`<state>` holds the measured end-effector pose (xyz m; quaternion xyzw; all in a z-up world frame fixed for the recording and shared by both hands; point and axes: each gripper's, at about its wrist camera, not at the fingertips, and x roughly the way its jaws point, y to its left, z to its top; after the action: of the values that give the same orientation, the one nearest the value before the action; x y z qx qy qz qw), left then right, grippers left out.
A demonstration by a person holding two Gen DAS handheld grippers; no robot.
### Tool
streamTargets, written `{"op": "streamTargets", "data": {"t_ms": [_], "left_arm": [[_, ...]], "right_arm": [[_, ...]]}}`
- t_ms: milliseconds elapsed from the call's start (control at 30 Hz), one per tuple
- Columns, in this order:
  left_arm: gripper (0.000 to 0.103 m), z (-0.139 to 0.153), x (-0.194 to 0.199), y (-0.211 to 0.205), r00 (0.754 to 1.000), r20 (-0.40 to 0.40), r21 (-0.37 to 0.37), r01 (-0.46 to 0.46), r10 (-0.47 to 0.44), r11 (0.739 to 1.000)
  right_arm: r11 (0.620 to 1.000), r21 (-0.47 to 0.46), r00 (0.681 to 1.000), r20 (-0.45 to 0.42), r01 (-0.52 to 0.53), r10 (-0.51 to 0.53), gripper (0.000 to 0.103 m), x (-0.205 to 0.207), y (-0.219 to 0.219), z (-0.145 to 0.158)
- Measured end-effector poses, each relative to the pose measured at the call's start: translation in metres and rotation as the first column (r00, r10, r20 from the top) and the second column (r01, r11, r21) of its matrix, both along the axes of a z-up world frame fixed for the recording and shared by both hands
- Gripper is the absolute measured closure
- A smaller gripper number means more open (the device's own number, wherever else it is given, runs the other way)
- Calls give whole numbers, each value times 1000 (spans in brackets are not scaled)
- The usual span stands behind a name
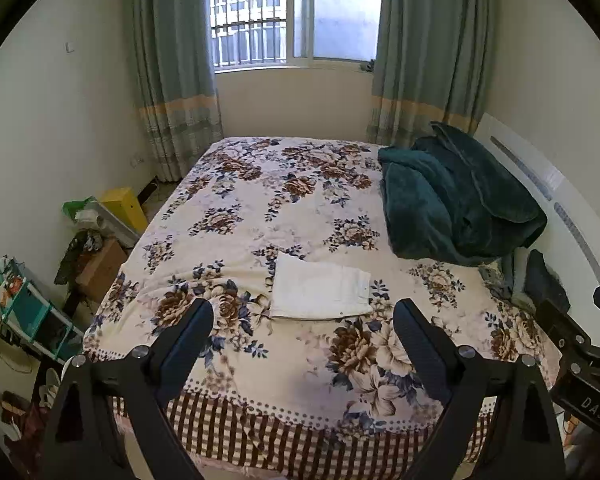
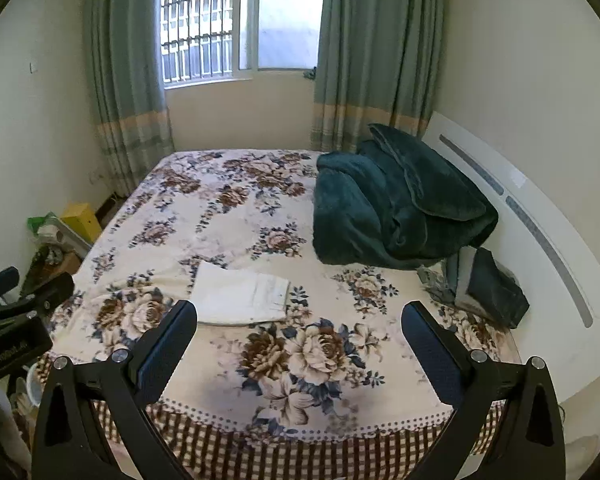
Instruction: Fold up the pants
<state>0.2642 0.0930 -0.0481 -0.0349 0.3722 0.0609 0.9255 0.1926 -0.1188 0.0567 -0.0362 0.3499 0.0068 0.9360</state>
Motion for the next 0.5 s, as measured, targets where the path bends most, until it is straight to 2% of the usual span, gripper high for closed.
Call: {"op": "streamTargets", "data": {"t_ms": [233, 367, 500], "left_arm": [[11, 13, -30, 7, 1000, 16, 4, -22, 22, 1000], [11, 18, -43, 7, 998, 40, 20, -41, 40, 999], [11, 19, -50, 8, 999, 30, 7, -45, 44, 999]], "right_arm": [[999, 18, 999, 32, -29, 28, 0, -34, 7, 29], [999, 22, 999, 38, -36, 35, 0, -41, 8, 33], [999, 24, 999, 29, -45, 44, 0, -39, 12, 29]]}}
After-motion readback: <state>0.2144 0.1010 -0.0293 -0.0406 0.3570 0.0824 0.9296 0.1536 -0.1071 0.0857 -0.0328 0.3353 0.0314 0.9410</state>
